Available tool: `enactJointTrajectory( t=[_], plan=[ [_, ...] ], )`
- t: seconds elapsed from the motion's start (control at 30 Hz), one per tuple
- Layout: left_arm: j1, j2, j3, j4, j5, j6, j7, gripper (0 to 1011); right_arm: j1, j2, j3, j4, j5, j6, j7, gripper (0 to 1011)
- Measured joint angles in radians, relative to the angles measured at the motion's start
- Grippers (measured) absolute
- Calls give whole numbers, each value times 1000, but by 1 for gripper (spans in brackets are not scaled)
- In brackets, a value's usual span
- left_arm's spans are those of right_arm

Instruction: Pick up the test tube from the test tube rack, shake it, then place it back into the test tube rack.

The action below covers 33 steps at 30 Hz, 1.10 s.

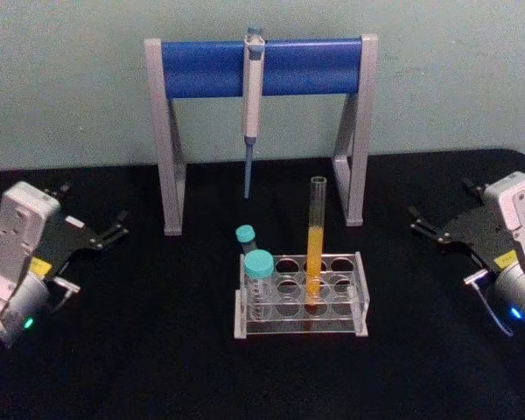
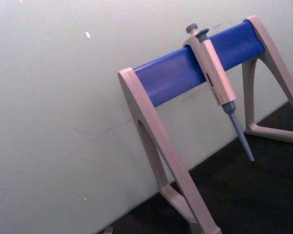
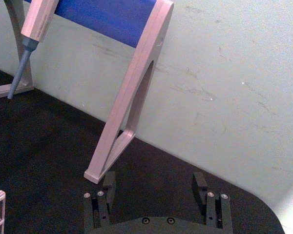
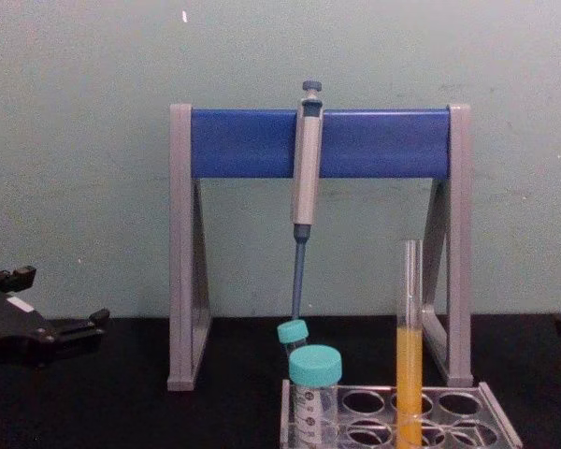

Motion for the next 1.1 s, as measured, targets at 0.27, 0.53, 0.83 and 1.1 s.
enactJointTrajectory(
  t=[0.27, 0.53, 0.83, 1.1],
  plan=[
    [0, 0, 0, 0, 0, 0, 0, 1001, 0, 0, 0, 0, 0, 0, 0, 1000],
    [0, 0, 0, 0, 0, 0, 0, 1001, 0, 0, 0, 0, 0, 0, 0, 1000],
    [0, 0, 0, 0, 0, 0, 0, 1002, 0, 0, 0, 0, 0, 0, 0, 1000],
    [0, 0, 0, 0, 0, 0, 0, 1001, 0, 0, 0, 0, 0, 0, 0, 1000]
  ],
)
